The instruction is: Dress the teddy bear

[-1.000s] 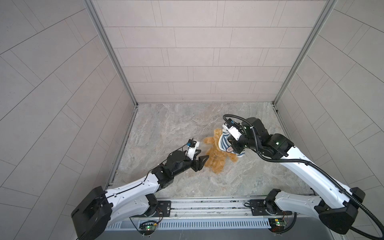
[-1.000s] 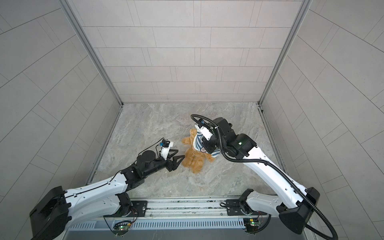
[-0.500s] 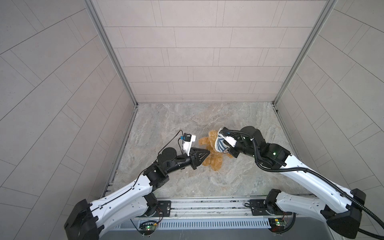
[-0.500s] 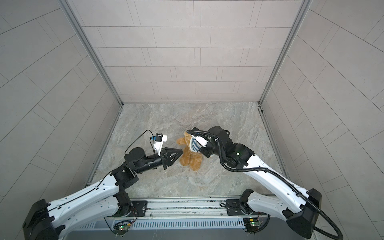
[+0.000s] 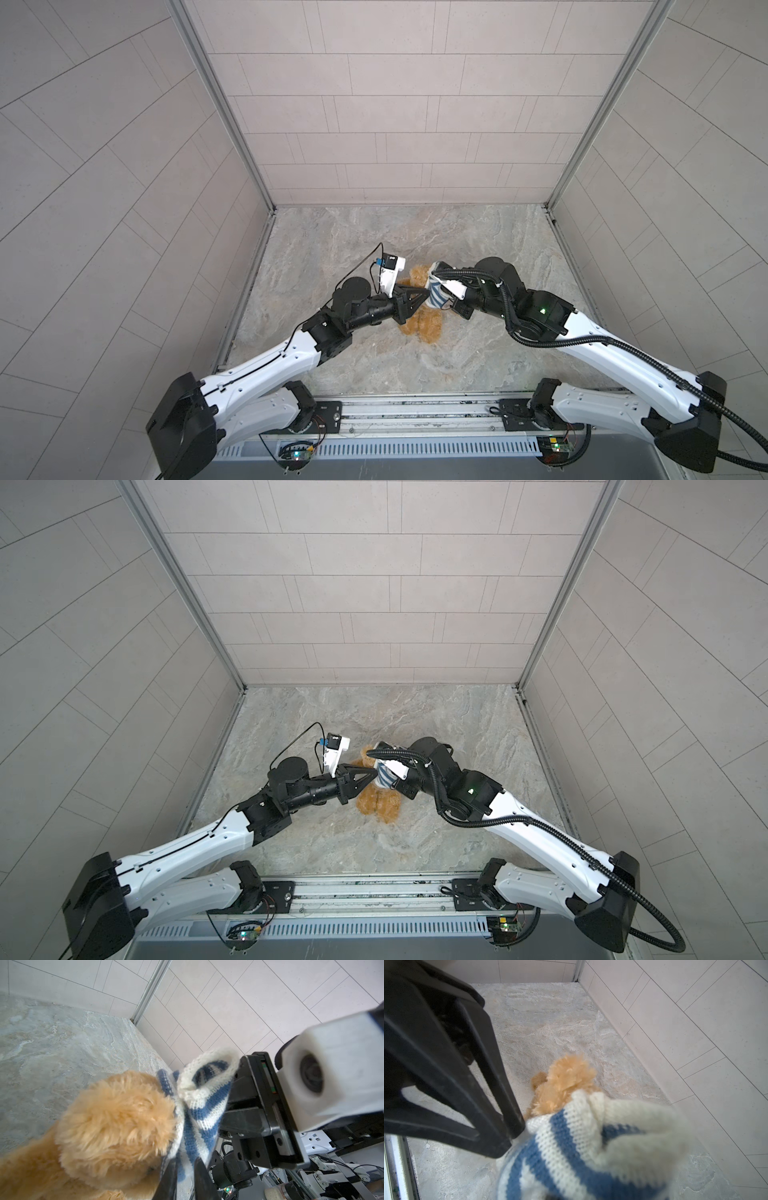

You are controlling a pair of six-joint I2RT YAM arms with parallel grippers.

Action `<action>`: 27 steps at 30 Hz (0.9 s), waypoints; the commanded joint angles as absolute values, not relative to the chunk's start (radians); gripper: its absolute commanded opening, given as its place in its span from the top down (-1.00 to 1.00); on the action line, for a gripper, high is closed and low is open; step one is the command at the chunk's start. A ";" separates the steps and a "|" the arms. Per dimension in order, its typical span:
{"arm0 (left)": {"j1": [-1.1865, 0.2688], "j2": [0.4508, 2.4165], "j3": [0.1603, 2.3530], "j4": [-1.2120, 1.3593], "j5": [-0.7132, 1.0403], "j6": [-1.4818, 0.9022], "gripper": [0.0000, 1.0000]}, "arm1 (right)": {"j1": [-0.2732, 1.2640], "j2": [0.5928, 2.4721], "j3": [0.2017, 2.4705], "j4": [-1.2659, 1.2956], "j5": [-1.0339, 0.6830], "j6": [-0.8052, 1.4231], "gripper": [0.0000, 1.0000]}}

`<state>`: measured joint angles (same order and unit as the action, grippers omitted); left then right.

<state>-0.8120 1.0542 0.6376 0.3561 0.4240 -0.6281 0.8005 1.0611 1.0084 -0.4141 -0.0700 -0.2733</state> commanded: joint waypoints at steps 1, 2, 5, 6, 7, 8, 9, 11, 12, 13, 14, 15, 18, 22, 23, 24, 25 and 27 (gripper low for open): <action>-0.810 1.061 0.678 0.343 0.403 -0.602 0.64 | 0.811 1.043 1.008 -0.379 -0.087 -0.299 1.00; -0.810 1.066 0.683 0.331 0.396 -0.596 0.64 | 0.814 1.042 1.006 -0.377 -0.090 -0.300 1.00; -0.810 1.071 0.692 0.304 0.377 -0.578 0.57 | 0.819 1.044 1.005 -0.375 -0.091 -0.301 1.00; -0.810 1.072 0.692 0.303 0.373 -0.575 0.56 | 0.822 1.045 1.005 -0.376 -0.090 -0.301 1.00; -0.810 1.073 0.695 0.300 0.373 -0.571 0.56 | 0.824 1.047 1.005 -0.376 -0.088 -0.301 1.00; -0.809 1.075 0.698 0.295 0.371 -0.566 0.56 | 0.825 1.048 1.004 -0.377 -0.086 -0.302 1.00; -0.809 1.075 0.701 0.290 0.368 -0.562 0.56 | 0.827 1.049 1.005 -0.377 -0.086 -0.302 1.00; -0.810 1.074 0.702 0.286 0.362 -0.557 0.56 | 0.828 1.053 1.005 -0.379 -0.083 -0.302 1.00; -0.810 1.073 0.703 0.284 0.361 -0.555 0.57 | 0.830 1.055 1.007 -0.383 -0.083 -0.300 1.00; -0.809 1.071 0.704 0.280 0.358 -0.550 0.57 | 0.830 1.056 1.010 -0.387 -0.081 -0.298 1.00; -0.809 1.068 0.705 0.276 0.356 -0.545 0.57 | 0.831 1.060 1.015 -0.394 -0.080 -0.298 1.00; -0.809 1.064 0.707 0.271 0.352 -0.542 0.56 | 0.833 1.062 1.017 -0.399 -0.076 -0.297 1.00; -0.810 1.055 0.716 0.242 0.338 -0.522 0.54 | 0.836 1.065 1.020 -0.408 -0.069 -0.296 1.00; -0.814 1.027 0.724 0.203 0.311 -0.488 0.52 | 0.845 1.072 1.024 -0.416 -0.064 -0.295 1.00; -0.816 1.022 0.726 0.196 0.311 -0.482 0.51 | 0.848 1.074 1.026 -0.417 -0.063 -0.295 1.00; -0.816 1.020 0.728 0.193 0.310 -0.480 0.51 | 0.851 1.078 1.026 -0.416 -0.062 -0.295 1.00; -0.818 1.019 0.729 0.192 0.308 -0.478 0.52 | 0.854 1.081 1.028 -0.416 -0.061 -0.295 1.00; -0.822 1.022 0.731 0.192 0.308 -0.474 0.52 | 0.859 1.087 1.032 -0.415 -0.058 -0.293 1.00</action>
<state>-0.8158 1.0367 0.6968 0.2020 0.3244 -0.5087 0.8459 1.0798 1.0080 -0.4152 -0.0566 -0.2810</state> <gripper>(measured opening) 0.240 0.073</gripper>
